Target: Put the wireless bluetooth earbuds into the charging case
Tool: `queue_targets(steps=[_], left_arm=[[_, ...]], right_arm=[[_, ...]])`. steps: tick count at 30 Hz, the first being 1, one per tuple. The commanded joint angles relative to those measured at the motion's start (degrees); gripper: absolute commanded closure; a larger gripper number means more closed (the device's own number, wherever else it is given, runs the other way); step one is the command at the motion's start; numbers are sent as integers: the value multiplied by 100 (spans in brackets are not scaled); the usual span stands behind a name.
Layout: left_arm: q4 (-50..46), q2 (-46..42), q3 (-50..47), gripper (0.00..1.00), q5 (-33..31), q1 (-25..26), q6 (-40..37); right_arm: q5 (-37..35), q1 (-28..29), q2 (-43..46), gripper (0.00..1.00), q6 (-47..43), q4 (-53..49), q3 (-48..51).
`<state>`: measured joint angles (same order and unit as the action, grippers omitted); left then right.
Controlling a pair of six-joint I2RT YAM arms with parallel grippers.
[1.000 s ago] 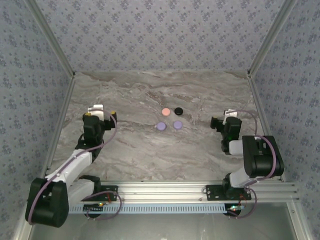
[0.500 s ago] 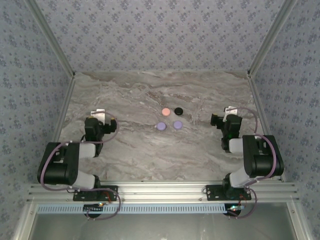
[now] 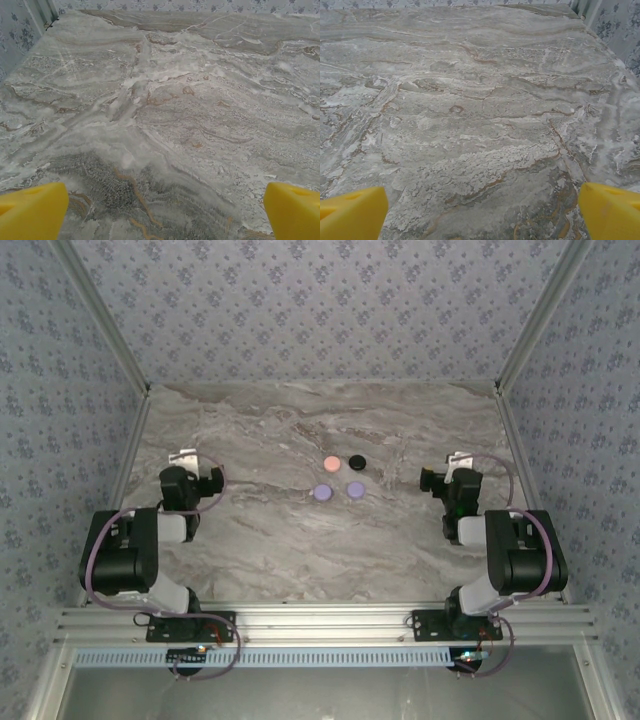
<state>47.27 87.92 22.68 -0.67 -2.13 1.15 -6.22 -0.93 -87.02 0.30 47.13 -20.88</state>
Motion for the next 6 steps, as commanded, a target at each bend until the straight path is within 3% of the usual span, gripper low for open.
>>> queue_targets(steps=[1, 6], left_arm=[[-51, -10, 87, 1, 14, 36, 63], [-55, -11, 87, 1, 4, 37, 66]], right_arm=[[349, -65, -12, 0, -136, -108, -162], [368, -83, -6, 0, -135, -101, -162]])
